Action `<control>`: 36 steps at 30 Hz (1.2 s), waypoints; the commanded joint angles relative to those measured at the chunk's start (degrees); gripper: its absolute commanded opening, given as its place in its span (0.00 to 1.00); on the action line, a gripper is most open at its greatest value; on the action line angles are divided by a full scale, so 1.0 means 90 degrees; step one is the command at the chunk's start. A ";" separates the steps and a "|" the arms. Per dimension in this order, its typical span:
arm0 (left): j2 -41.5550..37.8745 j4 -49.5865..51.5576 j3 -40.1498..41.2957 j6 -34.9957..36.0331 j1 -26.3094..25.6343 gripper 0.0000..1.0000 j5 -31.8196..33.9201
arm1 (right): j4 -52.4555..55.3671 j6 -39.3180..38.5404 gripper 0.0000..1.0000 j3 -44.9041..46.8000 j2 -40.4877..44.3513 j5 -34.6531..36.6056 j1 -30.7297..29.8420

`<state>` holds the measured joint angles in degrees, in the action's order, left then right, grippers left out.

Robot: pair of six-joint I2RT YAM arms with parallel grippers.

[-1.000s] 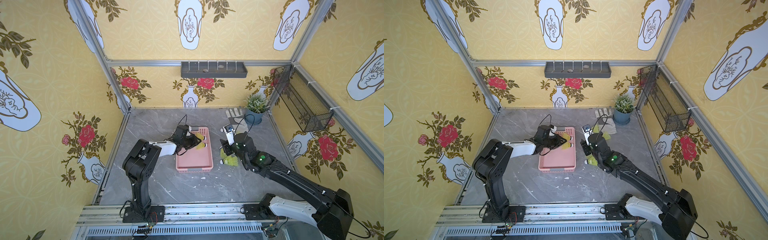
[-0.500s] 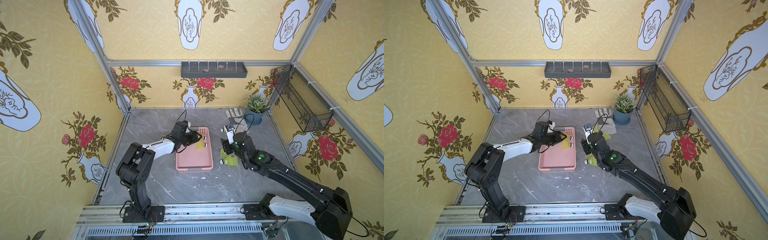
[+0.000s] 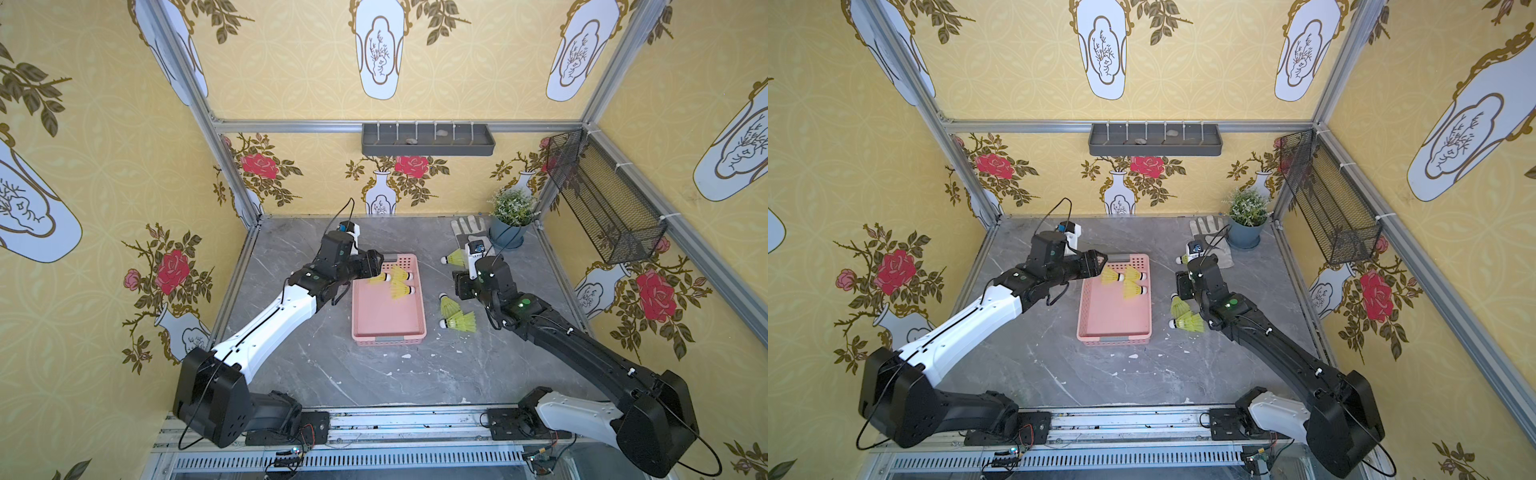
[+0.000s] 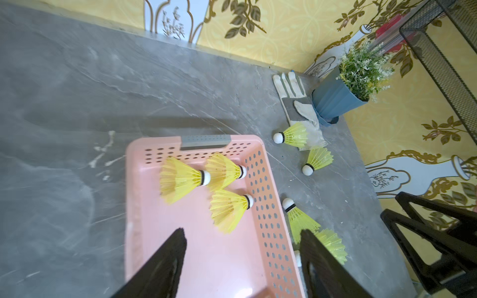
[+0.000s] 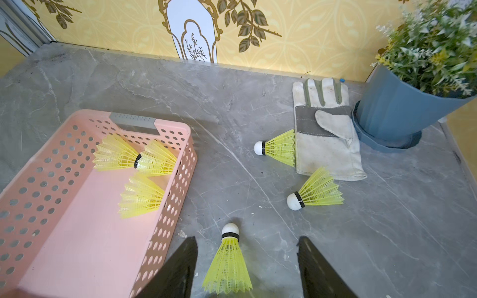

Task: Put the shuttlecocks into the storage box
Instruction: Pick up the shuttlecock at the center of the board.

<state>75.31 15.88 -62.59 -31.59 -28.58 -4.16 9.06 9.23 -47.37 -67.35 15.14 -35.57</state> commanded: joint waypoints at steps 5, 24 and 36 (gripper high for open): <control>-0.1015 0.1784 -0.0219 0.1156 0.0343 0.76 0.0219 | 0.0007 0.0791 0.64 -0.0215 -0.0535 -0.0206 0.0296; -0.2239 0.2040 0.0475 0.2263 0.0714 0.77 0.0079 | 0.0650 0.2430 0.62 -0.1112 -0.2204 -0.0507 0.1194; -0.2418 0.1898 0.0528 0.2219 0.0940 0.77 -0.0123 | 0.0685 0.3090 0.57 -0.1361 -0.3111 -0.0923 0.1876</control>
<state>53.76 33.95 -58.30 -11.88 -20.45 -4.54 14.85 34.79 -58.78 -94.11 8.67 -19.49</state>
